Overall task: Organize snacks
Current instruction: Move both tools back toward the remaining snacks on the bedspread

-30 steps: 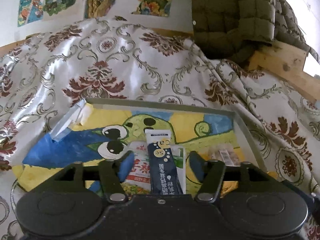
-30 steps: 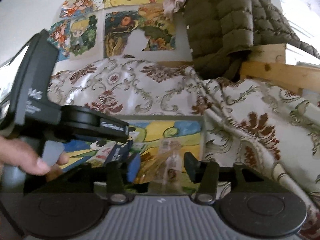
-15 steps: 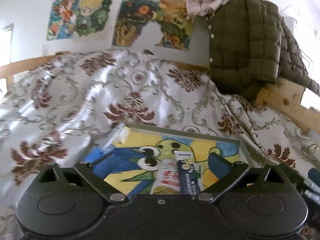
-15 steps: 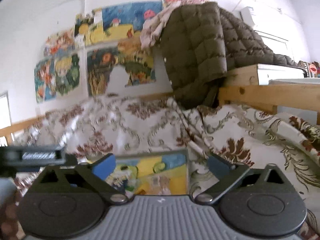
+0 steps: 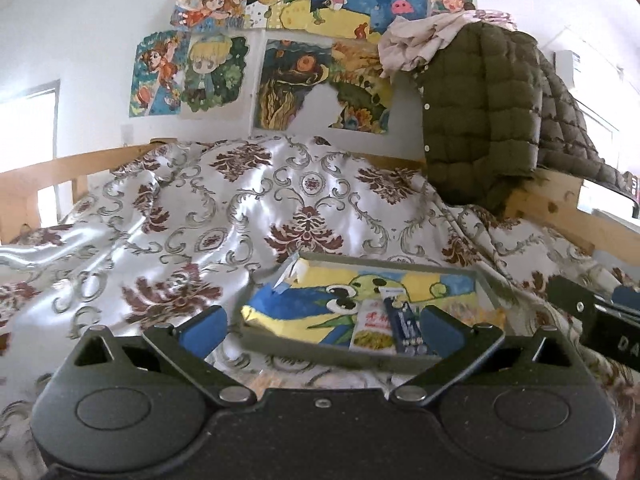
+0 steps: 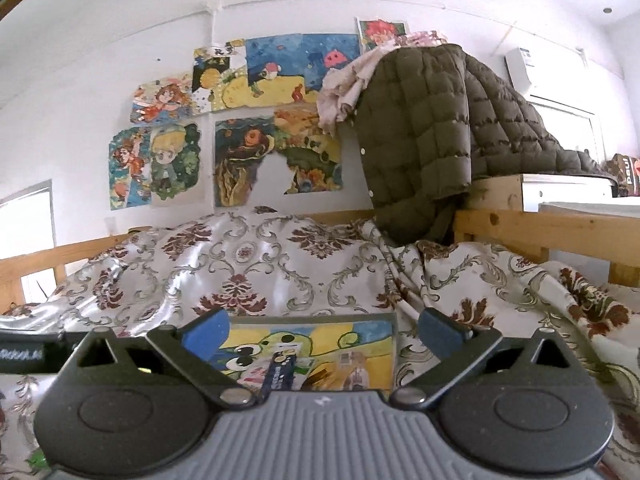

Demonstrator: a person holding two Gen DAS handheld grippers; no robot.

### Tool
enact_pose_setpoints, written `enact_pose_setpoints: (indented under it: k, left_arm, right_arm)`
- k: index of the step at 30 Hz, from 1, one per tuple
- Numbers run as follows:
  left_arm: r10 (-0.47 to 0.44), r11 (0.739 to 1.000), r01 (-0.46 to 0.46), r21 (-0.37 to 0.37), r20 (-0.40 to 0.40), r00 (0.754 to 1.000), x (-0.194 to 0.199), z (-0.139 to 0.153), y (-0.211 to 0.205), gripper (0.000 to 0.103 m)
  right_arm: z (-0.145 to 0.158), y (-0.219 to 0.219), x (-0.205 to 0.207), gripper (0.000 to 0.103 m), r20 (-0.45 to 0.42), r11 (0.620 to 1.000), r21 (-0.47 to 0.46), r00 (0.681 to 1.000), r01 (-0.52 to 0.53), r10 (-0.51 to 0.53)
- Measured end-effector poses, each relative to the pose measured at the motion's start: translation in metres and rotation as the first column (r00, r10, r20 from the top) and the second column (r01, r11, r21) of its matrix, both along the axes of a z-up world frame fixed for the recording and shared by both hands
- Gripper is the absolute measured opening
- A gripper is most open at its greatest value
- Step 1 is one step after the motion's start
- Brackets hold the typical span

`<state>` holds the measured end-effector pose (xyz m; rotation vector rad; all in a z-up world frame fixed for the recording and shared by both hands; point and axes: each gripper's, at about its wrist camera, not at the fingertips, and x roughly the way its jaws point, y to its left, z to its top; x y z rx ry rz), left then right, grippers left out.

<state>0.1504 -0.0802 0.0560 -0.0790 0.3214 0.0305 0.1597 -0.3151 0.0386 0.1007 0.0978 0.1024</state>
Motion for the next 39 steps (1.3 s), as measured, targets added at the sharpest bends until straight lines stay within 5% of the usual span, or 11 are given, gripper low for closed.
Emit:
enact_pose_setpoints:
  k: [10,22,39]
  left_arm:
    - [0.014,1.000,-0.014,-0.010,0.013,1.000,-0.061,-0.011,0.014,0.102]
    - [-0.067,0.997,0.070,0.021,-0.108,0.992,-0.093,-0.035,0.017,0.102]
    - [-0.048,0.999,0.053,0.012,-0.257,0.965,-0.109,-0.052,0.050,0.102]
  right_arm:
    - [-0.002,0.013,-0.052,0.103,-0.043,1.000,-0.026,0.999,-0.012,0.010]
    - [-0.011,0.019,-0.102,0.103,-0.130,1.000,-0.008,0.991,0.021,-0.021]
    - [-0.034,0.054,-0.104,0.103,-0.292,0.994,-0.023,0.952,-0.104,0.093]
